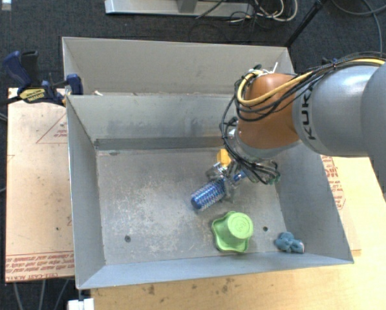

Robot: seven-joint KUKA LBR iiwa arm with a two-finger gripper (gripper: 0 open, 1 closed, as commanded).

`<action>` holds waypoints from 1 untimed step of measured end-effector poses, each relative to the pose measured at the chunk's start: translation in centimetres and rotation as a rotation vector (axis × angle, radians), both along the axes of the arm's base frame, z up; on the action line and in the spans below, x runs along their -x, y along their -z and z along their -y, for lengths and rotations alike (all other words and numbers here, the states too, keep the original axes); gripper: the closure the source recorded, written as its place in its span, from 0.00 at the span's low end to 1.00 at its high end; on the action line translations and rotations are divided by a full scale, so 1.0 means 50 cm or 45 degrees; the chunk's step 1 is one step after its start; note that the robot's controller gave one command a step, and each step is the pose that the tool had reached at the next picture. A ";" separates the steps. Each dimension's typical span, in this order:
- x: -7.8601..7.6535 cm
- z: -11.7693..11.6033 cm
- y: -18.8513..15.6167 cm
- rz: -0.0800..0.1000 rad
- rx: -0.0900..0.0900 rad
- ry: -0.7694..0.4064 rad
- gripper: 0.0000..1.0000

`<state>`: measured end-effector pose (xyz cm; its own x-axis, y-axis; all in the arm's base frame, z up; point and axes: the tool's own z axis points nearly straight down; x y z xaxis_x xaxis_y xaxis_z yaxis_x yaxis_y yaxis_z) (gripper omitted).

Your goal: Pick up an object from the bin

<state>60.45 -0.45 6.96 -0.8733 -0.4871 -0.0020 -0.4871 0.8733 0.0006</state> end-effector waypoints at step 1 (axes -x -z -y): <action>0.232 -0.035 -0.267 0.002 0.000 -0.002 1.00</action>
Offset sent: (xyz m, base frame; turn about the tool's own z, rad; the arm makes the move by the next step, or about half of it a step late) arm -0.1152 0.0162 0.1303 -0.0005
